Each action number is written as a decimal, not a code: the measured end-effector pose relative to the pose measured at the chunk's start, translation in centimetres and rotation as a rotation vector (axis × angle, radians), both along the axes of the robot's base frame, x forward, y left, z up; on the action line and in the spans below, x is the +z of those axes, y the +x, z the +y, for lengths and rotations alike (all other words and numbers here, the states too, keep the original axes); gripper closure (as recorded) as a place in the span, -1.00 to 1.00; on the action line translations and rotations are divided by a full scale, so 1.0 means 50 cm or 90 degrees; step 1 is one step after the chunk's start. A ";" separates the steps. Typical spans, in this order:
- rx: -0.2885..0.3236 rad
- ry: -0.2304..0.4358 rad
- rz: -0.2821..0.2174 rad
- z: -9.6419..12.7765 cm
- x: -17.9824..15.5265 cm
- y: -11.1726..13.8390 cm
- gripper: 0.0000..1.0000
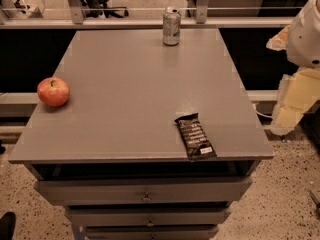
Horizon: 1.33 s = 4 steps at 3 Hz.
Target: Pick rxbar chocolate
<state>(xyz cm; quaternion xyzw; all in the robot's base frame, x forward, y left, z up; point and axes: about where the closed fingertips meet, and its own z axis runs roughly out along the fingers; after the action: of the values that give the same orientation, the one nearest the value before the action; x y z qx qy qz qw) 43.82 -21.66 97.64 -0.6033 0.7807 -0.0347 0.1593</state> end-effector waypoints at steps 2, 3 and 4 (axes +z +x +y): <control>-0.002 0.023 -0.006 0.015 -0.003 0.010 -1.00; 0.015 0.066 -0.008 0.070 -0.024 0.032 -1.00; -0.007 0.107 0.021 0.125 -0.058 0.067 -1.00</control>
Offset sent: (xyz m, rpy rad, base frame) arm 0.0142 0.0195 -0.0098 0.1010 -0.0034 -0.0063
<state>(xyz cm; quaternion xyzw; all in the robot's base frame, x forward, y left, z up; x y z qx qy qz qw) 47.15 -15.41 94.73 -0.5837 0.7867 0.0401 0.1966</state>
